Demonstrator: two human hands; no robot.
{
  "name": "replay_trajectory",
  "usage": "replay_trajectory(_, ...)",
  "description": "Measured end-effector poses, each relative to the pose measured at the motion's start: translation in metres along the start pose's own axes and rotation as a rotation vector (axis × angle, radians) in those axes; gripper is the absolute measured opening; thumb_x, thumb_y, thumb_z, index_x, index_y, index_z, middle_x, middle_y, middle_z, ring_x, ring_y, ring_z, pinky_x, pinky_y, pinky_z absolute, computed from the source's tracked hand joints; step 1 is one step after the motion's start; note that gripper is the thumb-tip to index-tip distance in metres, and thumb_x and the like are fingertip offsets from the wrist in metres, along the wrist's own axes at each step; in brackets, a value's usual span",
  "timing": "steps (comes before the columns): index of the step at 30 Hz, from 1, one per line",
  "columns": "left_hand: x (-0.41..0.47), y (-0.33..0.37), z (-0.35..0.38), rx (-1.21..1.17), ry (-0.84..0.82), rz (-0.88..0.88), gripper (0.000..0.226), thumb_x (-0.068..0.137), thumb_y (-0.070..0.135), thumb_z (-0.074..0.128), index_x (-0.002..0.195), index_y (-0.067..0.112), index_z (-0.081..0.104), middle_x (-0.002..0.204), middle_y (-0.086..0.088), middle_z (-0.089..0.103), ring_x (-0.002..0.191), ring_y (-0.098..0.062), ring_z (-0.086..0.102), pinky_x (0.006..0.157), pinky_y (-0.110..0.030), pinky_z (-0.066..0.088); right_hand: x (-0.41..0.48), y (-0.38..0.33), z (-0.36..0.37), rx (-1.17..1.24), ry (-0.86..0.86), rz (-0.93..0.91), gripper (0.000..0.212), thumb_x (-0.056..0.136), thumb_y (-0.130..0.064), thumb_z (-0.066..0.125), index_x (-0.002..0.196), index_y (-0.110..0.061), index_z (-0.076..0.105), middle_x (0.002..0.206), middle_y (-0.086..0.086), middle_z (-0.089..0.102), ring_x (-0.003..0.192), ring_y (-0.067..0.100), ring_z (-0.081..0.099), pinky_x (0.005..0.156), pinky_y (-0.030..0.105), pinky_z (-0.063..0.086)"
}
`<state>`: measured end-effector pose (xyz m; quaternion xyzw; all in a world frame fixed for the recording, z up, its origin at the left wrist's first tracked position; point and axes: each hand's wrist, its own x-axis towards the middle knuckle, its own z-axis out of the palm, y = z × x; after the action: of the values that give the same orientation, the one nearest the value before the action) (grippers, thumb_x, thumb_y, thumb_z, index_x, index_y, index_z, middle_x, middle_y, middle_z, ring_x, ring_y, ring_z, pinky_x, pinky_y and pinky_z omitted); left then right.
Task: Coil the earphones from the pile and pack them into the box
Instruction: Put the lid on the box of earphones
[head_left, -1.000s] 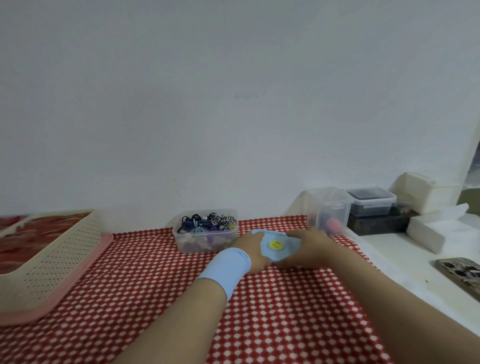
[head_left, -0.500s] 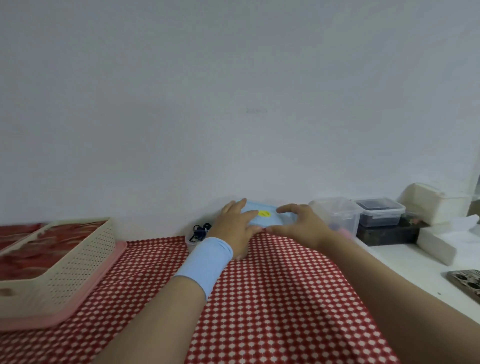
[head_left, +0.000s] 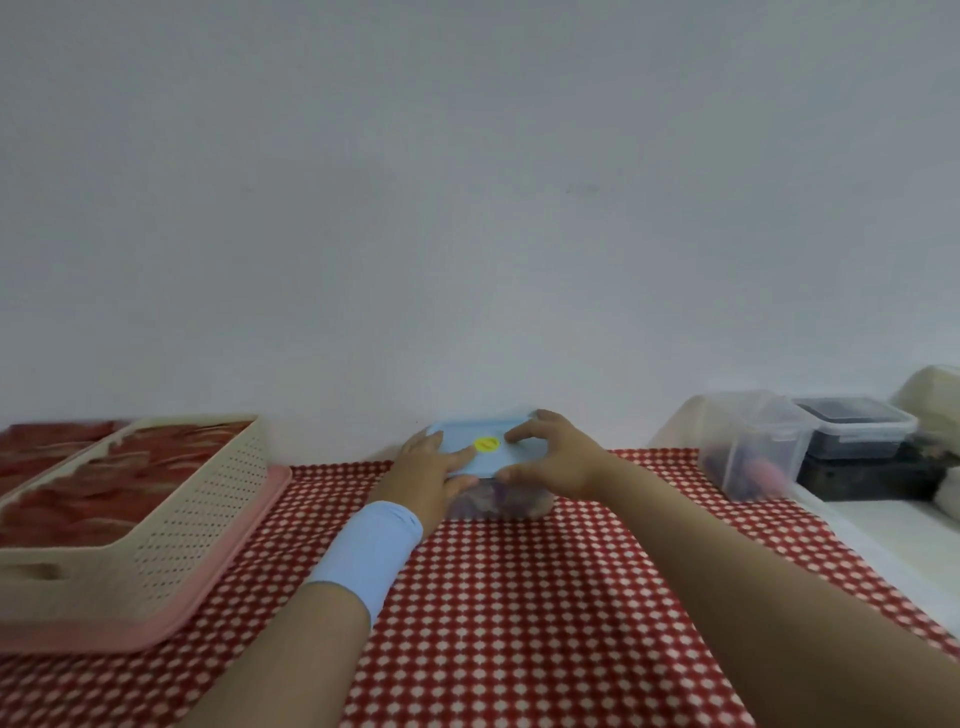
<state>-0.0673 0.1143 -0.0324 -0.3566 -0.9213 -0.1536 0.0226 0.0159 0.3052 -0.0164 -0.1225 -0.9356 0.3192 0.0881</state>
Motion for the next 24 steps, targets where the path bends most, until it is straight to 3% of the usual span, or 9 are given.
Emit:
replay_trajectory(2,0.001,-0.006,0.004,-0.077,0.029,0.001,0.047,0.099,0.047,0.047,0.145,0.041,0.042,0.162,-0.009,0.023,0.150,-0.024,0.013,0.121,-0.035,0.010,0.001,0.003,-0.001,-0.016,-0.019,0.011,0.065,0.075,-0.053,0.081,0.134,-0.037,0.059,0.162,0.001,0.021,0.148,0.021,0.025,0.123,0.035,0.020)
replay_trajectory(4,-0.001,-0.008,0.007,-0.144,0.051,-0.009,0.045,0.098,0.046,0.050,0.143,0.040,0.046,0.161,-0.008,0.024,0.150,-0.023,0.015,0.121,-0.033,0.010,0.003,0.003,-0.004,-0.006,-0.052,0.017,0.060,0.081,-0.047,0.078,0.136,-0.034,0.059,0.161,0.001,0.023,0.148,0.019,0.026,0.118,0.028,0.019)
replay_trajectory(6,-0.003,-0.006,0.007,-0.248,0.074,-0.016,0.042,0.100,0.041,0.049,0.141,0.035,0.050,0.162,-0.008,0.024,0.149,-0.022,0.018,0.119,-0.030,0.010,0.005,0.003,-0.005,0.002,-0.067,-0.007,0.042,0.094,-0.035,0.068,0.134,-0.021,0.064,0.151,0.003,0.038,0.142,0.019,0.034,0.105,0.013,0.021)
replay_trajectory(8,-0.004,-0.002,0.006,-0.333,0.096,-0.021,0.038,0.103,0.034,0.045,0.140,0.028,0.053,0.160,-0.008,0.026,0.147,-0.022,0.023,0.115,-0.022,0.012,0.008,0.003,-0.003,0.048,0.001,0.008,0.030,0.102,-0.024,0.055,0.123,-0.010,0.071,0.135,0.005,0.055,0.129,0.023,0.048,0.091,0.011,0.028)
replay_trajectory(10,-0.003,-0.001,0.004,-0.370,0.096,-0.044,0.039,0.104,0.030,0.045,0.141,0.022,0.053,0.159,-0.008,0.029,0.145,-0.021,0.027,0.110,-0.017,0.014,0.009,0.006,-0.001,0.059,0.075,0.047,0.028,0.102,-0.020,0.052,0.124,-0.012,0.069,0.136,0.005,0.054,0.127,0.023,0.050,0.096,0.018,0.033)
replay_trajectory(13,0.003,-0.003,0.003,-0.339,0.059,-0.087,0.046,0.101,0.036,0.049,0.145,0.023,0.048,0.162,-0.005,0.023,0.148,-0.022,0.022,0.119,-0.029,0.012,0.008,0.009,0.002,-0.017,0.105,0.066,0.040,0.101,-0.017,0.053,0.140,-0.016,0.055,0.152,0.007,0.041,0.139,0.023,0.042,0.112,0.026,0.028)
replay_trajectory(16,0.006,-0.006,0.002,-0.282,0.020,-0.096,0.046,0.102,0.041,0.046,0.145,0.024,0.048,0.163,-0.004,0.022,0.149,-0.023,0.019,0.121,-0.035,0.011,0.009,0.009,0.006,-0.030,0.110,0.082,0.042,0.102,-0.019,0.051,0.144,-0.013,0.052,0.153,0.010,0.035,0.140,0.023,0.039,0.114,0.023,0.023)
replay_trajectory(20,0.001,-0.005,0.005,-0.293,0.005,-0.071,0.046,0.106,0.039,0.034,0.149,0.024,0.042,0.165,-0.006,0.010,0.152,-0.021,0.009,0.120,-0.032,0.008,0.007,0.012,0.014,-0.045,0.110,0.086,0.042,0.107,-0.020,0.037,0.146,-0.013,0.049,0.153,0.012,0.036,0.138,0.024,0.040,0.115,0.026,0.024)
replay_trajectory(24,0.002,-0.005,0.009,-0.312,0.026,-0.061,0.046,0.105,0.038,0.037,0.148,0.024,0.043,0.165,-0.007,0.009,0.152,-0.021,0.009,0.120,-0.032,0.008,0.005,0.016,0.015,-0.095,0.135,0.061,0.043,0.108,-0.019,0.032,0.148,-0.014,0.048,0.155,0.011,0.038,0.141,0.024,0.037,0.115,0.027,0.023)
